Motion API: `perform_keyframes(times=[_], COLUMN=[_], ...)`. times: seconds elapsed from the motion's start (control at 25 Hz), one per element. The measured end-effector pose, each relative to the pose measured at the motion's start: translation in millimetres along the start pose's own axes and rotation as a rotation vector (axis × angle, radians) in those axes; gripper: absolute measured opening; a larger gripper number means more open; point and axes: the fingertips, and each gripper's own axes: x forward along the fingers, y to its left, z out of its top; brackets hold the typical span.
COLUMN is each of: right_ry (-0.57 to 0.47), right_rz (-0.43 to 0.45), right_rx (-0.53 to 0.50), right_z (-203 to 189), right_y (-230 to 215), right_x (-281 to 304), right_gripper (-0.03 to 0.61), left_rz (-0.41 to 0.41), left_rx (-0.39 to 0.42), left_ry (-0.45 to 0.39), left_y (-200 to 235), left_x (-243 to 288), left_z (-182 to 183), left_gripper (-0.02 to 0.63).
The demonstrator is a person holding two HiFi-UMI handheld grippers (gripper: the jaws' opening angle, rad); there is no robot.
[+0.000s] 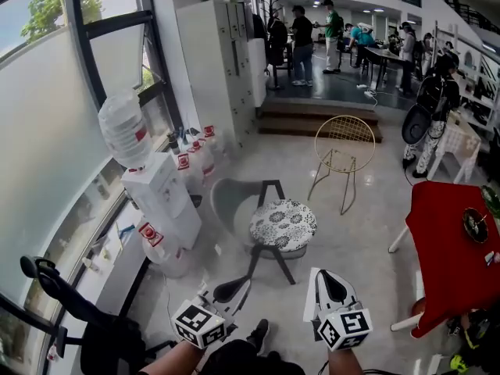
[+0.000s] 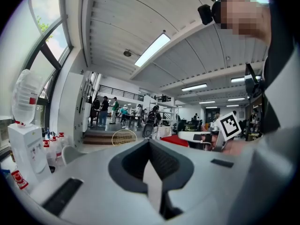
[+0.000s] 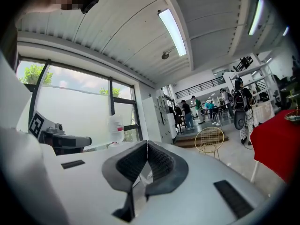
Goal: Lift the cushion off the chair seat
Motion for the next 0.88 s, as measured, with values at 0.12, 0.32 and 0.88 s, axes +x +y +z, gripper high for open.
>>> perform_keyframes(times=[0.12, 0.32, 0.88], right_ry=[0.012, 0.017, 0.017], right_rz=[0.003, 0.013, -0.001], right_rx=[-0.011, -0.047, -0.051], right_z=[0, 5, 4], right_y=[-3, -1, -6], right_x=[7, 19, 53], right_gripper=[0.011, 0.011, 0.011], left_rz=[0.000, -0.010, -0.026], left_rx=[-0.026, -0.025, -0.045], left_ry=[-0.013, -0.031, -0.023], left_y=[7, 19, 48], left_x=[11, 21, 35], left_z=[0, 4, 1], left_gripper=[0.008, 0.008, 0.008])
